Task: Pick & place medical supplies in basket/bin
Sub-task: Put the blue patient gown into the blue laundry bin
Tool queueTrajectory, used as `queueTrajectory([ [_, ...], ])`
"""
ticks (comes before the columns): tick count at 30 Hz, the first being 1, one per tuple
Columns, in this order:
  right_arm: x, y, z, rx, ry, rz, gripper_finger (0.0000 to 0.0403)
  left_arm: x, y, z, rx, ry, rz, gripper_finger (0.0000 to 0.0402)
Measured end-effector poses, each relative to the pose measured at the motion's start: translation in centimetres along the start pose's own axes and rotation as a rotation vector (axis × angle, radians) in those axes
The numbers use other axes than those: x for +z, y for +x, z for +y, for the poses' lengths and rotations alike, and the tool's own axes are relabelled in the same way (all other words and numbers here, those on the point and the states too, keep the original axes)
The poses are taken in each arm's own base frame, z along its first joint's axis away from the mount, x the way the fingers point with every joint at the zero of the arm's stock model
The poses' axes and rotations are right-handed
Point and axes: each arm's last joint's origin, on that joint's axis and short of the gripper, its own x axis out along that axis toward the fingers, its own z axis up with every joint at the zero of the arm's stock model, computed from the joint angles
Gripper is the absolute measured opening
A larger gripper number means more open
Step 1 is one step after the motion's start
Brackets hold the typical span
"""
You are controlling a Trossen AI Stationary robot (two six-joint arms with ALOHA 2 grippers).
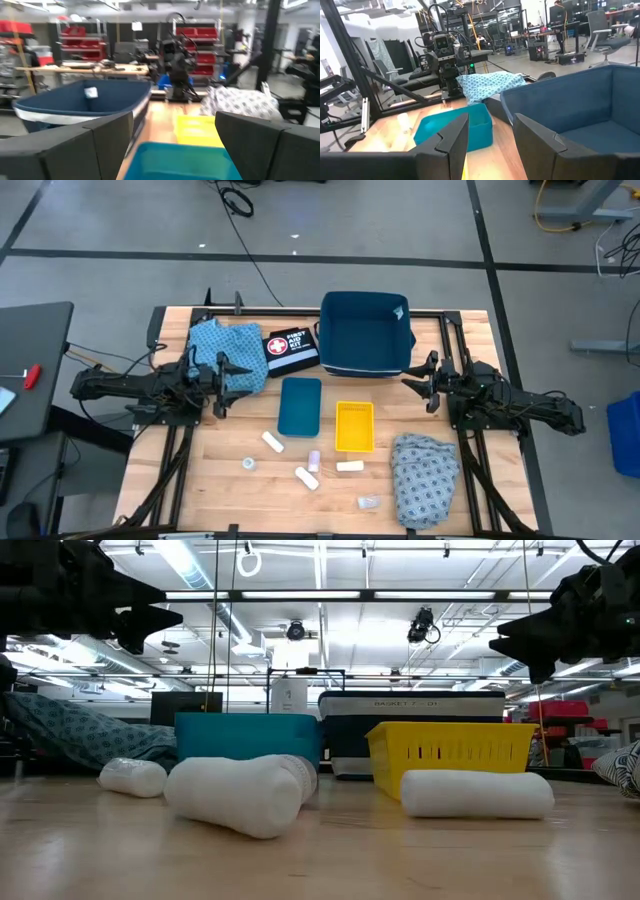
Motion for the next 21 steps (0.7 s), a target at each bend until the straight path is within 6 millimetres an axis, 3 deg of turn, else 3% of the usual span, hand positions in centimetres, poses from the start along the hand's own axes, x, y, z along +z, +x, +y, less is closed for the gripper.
queueTrajectory([
  [4, 0.0, 0.0, 0.0, 0.000, -0.009, 0.003, 0.0162, 0.5, 0.0, 0.2, 0.056, -0.055, -0.047, 0.0287],
  [10, -0.5, 0.4, -0.1, -0.009, -0.061, 0.063, 0.0163, 1.8, 0.5, -0.1, -0.024, -0.059, 0.007, 0.0288],
  [16, -1.3, 1.0, -0.3, -0.018, -0.115, 0.157, 0.0165, 3.3, 2.1, -0.2, 0.038, 0.055, 0.245, 0.0305],
  [21, -1.8, 1.5, -0.5, -0.024, -0.116, 0.217, 0.0209, 4.9, 4.2, -0.4, 0.085, 0.133, 0.525, 0.0318],
])
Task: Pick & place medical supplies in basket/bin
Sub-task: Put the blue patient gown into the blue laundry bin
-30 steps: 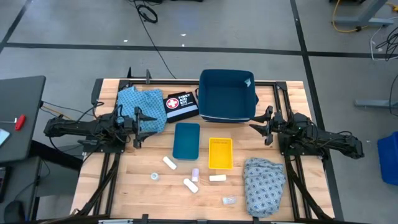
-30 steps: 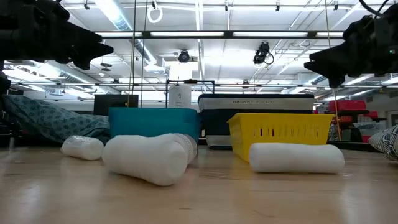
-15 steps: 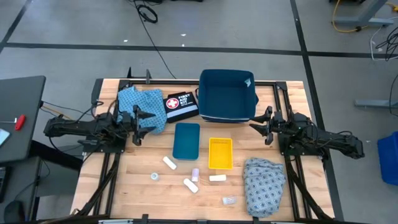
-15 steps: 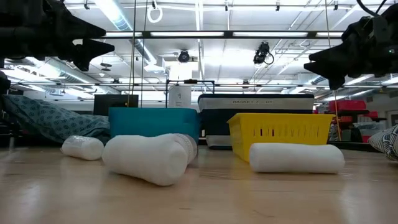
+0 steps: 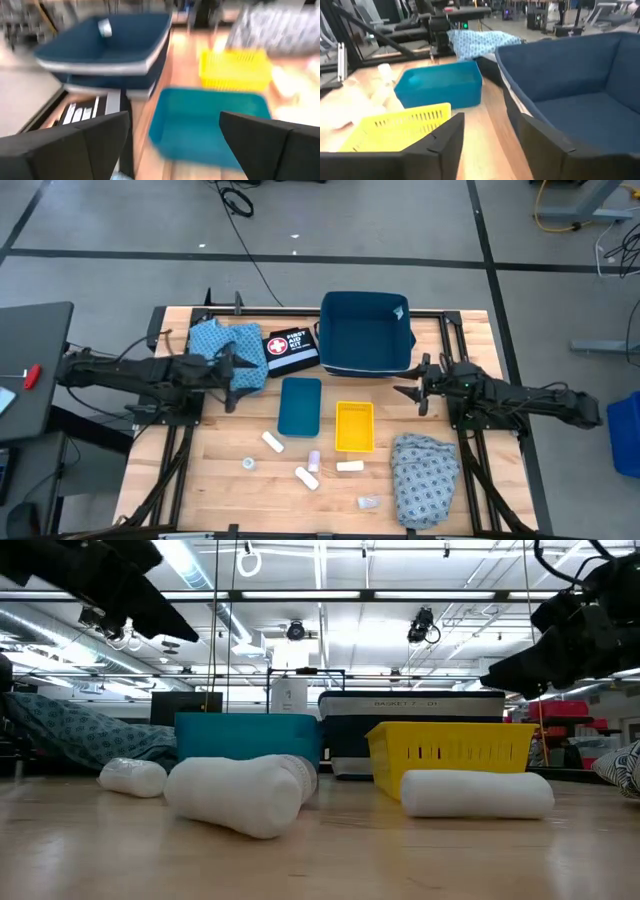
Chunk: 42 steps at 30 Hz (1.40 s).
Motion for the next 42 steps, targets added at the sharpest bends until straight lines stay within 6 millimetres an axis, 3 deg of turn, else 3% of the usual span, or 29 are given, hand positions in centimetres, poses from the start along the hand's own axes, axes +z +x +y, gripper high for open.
queueTrajectory([
  [5, 0.0, 0.5, 0.1, 0.034, 0.001, 0.010, 0.0268, 2.2, 1.4, -0.3, 0.009, 0.064, 0.262, 0.0319],
  [10, -0.1, 0.9, 0.1, 0.060, -0.011, 0.024, 0.0289, 2.8, 3.0, -0.7, 0.060, 0.135, 0.576, 0.0319],
  [15, -0.4, 1.1, 0.0, 0.052, -0.045, 0.058, 0.0290, 2.2, 4.4, -1.1, 0.108, 0.162, 0.855, 0.0319],
  [21, -0.5, 1.2, 0.0, 0.051, -0.047, 0.067, 0.0291, 0.1, 5.8, -1.5, 0.152, 0.279, 1.126, 0.0319],
  [29, -0.5, 1.2, 0.0, 0.041, -0.047, 0.069, 0.0291, -1.1, 7.2, -1.8, 0.228, 0.358, 1.205, 0.0319],
  [38, -0.6, 1.2, 0.0, 0.030, -0.047, 0.071, 0.0291, -4.6, 8.3, -2.3, 0.209, 0.357, 1.237, 0.0319],
  [42, -0.6, 1.2, 0.0, 0.030, -0.046, 0.072, 0.0291, -5.2, 8.9, -2.4, 0.224, 0.382, 1.265, 0.0319],
])
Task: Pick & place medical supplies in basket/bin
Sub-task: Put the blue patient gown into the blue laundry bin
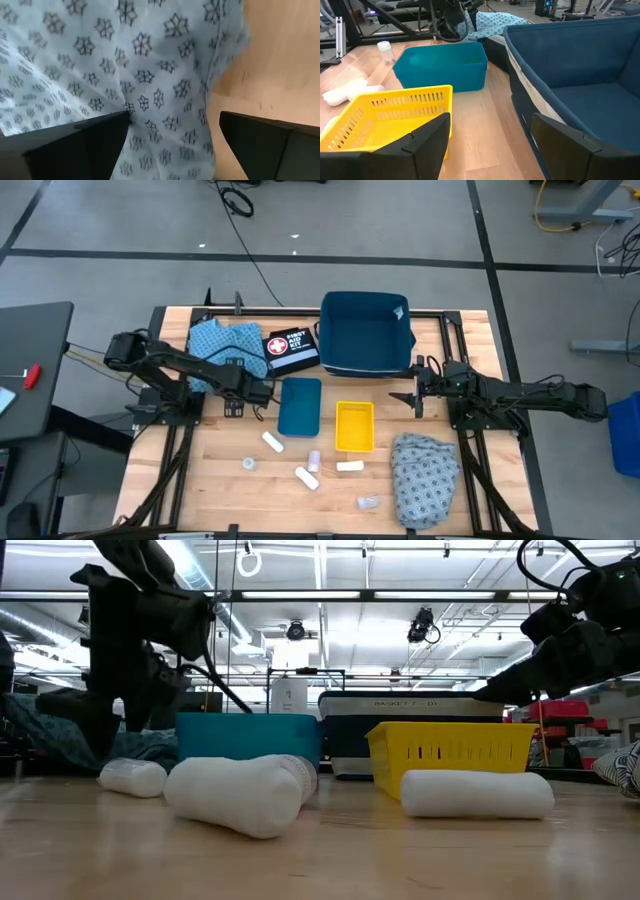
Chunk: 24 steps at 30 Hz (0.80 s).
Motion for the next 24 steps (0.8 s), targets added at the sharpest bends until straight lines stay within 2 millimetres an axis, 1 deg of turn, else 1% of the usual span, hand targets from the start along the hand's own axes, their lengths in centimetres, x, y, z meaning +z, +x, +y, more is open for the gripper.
queueTrajectory([
  [5, 0.0, 0.0, 0.0, 0.000, 0.004, 0.002, 0.0291, 0.4, 0.9, -0.5, 0.015, 0.028, 0.063, 0.0319],
  [9, 0.0, 0.0, 0.0, 0.000, 0.004, 0.002, 0.0291, 0.7, 2.2, -0.7, 0.075, 0.029, 0.132, 0.0317],
  [12, 0.0, 0.0, 0.0, 0.000, 0.004, 0.002, 0.0291, 1.1, 3.3, -0.8, 0.130, 0.027, 0.196, 0.0305],
  [14, 0.0, 0.0, 0.0, 0.000, 0.009, 0.002, 0.0291, 1.2, 4.1, -0.9, 0.177, 0.029, 0.248, 0.0285],
  [17, 0.0, 0.0, 0.0, 0.000, 0.011, 0.002, 0.0290, 1.5, 5.2, -0.9, 0.217, 0.030, 0.309, 0.0230],
  [19, 0.0, 0.0, 0.0, 0.000, 0.011, 0.002, 0.0290, 1.6, 5.9, -1.1, 0.221, 0.040, 0.343, 0.0171],
  [22, 0.0, 0.0, 0.0, 0.000, 0.011, 0.002, 0.0290, 1.6, 6.4, -1.3, 0.222, 0.064, 0.382, 0.0057],
  [23, 0.0, 0.0, 0.0, 0.000, 0.011, 0.002, 0.0290, 1.5, 6.3, -1.3, 0.224, 0.063, 0.382, 0.0030],
  [24, 0.0, 0.0, 0.0, 0.000, 0.011, 0.002, 0.0290, 1.6, 6.2, -1.3, 0.231, 0.059, 0.378, 0.0019],
])
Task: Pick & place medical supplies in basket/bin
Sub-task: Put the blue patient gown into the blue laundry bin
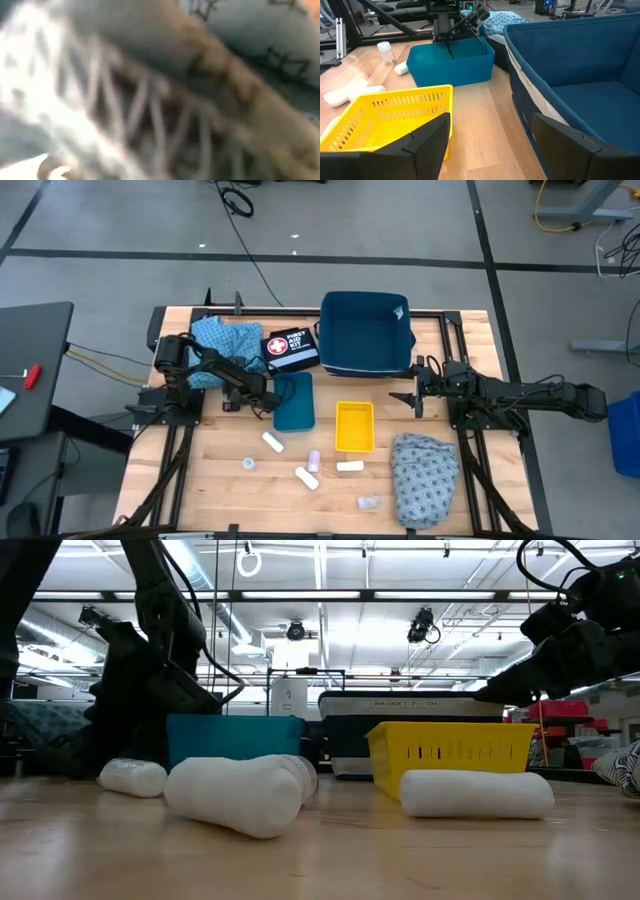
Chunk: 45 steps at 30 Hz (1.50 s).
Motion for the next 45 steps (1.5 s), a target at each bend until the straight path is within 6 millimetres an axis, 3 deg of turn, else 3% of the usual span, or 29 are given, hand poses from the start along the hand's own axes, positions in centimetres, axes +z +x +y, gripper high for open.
queueTrajectory([
  [7, 0.0, 0.0, 0.0, 0.000, 0.000, 0.000, 0.0290, -1.8, -2.7, 1.4, 0.044, -0.117, -0.028, 0.0010],
  [14, 0.0, 0.0, 0.0, 0.000, 0.000, -0.001, 0.0290, -4.0, -6.2, 4.3, -0.017, -0.262, -0.174, 0.0010],
  [21, 0.0, 0.0, 0.0, 0.000, 0.016, -0.002, 0.0290, -6.5, -8.3, 6.9, -0.066, -0.385, -0.323, 0.0010],
  [32, 0.0, 0.0, 0.0, 0.000, 0.019, -0.005, 0.0290, -10.0, -9.4, 10.1, 0.022, -0.504, -0.328, 0.0010],
  [40, 0.1, 0.0, 0.0, 0.001, 0.018, -0.015, 0.0290, -10.4, -9.5, 10.8, 0.122, -0.551, -0.378, 0.0010],
  [45, 1.2, -0.1, 0.2, 0.053, 0.031, -0.124, 0.0290, -10.4, -9.5, 10.8, 0.141, -0.564, -0.386, 0.0010],
])
